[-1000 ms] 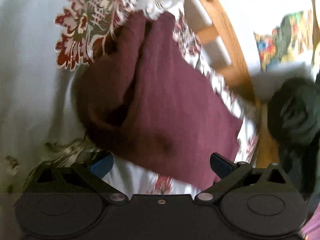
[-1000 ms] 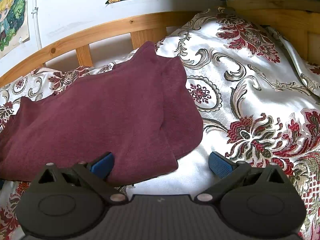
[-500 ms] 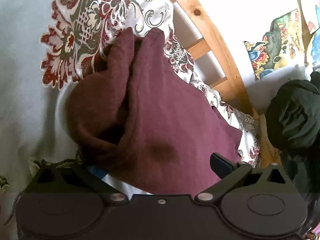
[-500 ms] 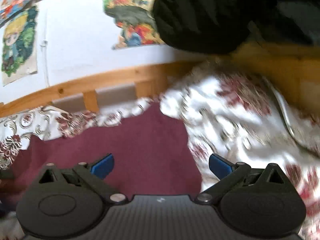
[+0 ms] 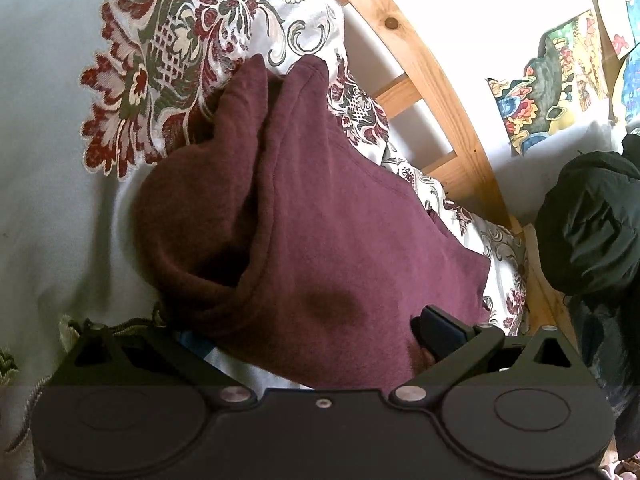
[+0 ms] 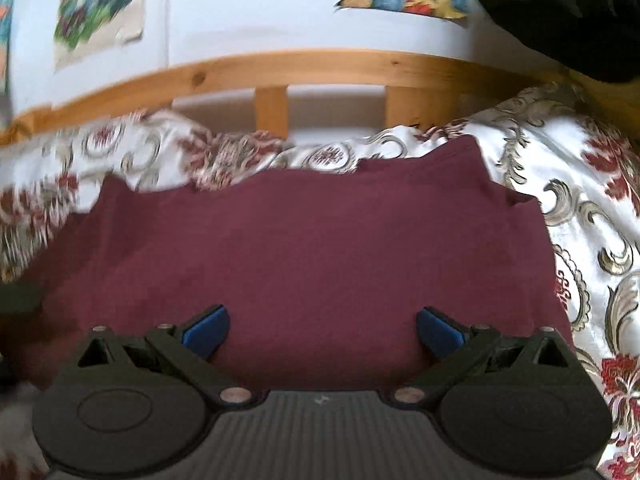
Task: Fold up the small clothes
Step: 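Grasp the folded sweatshirt edge with the left tool and lift it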
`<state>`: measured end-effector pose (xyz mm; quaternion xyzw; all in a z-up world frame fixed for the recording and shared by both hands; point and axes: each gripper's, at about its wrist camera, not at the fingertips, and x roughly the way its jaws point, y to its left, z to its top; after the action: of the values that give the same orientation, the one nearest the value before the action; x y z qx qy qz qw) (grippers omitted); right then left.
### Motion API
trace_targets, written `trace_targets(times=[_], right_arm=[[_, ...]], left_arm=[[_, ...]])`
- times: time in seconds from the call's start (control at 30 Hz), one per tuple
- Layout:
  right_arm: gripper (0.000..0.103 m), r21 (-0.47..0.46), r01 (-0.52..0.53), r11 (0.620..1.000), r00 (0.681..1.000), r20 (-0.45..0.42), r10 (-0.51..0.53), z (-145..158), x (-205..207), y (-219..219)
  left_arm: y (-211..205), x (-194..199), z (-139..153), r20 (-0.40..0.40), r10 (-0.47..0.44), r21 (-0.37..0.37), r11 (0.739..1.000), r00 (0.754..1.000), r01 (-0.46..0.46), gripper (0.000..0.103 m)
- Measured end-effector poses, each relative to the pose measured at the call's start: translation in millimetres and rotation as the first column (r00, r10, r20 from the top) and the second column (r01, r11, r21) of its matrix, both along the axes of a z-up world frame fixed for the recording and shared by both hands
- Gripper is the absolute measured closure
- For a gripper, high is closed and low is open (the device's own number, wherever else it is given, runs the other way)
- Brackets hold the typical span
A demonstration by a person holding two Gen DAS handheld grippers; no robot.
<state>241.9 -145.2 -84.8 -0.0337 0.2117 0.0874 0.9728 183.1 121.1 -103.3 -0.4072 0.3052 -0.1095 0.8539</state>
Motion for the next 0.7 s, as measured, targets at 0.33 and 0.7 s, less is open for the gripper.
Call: trace_targets(times=[0.33,0.7], right_arm=[[0.001,-0.017,-0.006,1.000,1.000,0.015,0.006,-16.3,-1.7,3.1],[0.001,-0.024,-0.007,1.000,1.000,0.025,0.007,-17.4,-3.7,2.2]], left_arm=[[2.1,-0.1,-1.0,-0.003,0.003,-0.002,1.000,1.000,-0.003,0.001],[0.1,-3.2,5.6,0.036,0.026,0.072,0.997,0.999,-0.028,0.014]])
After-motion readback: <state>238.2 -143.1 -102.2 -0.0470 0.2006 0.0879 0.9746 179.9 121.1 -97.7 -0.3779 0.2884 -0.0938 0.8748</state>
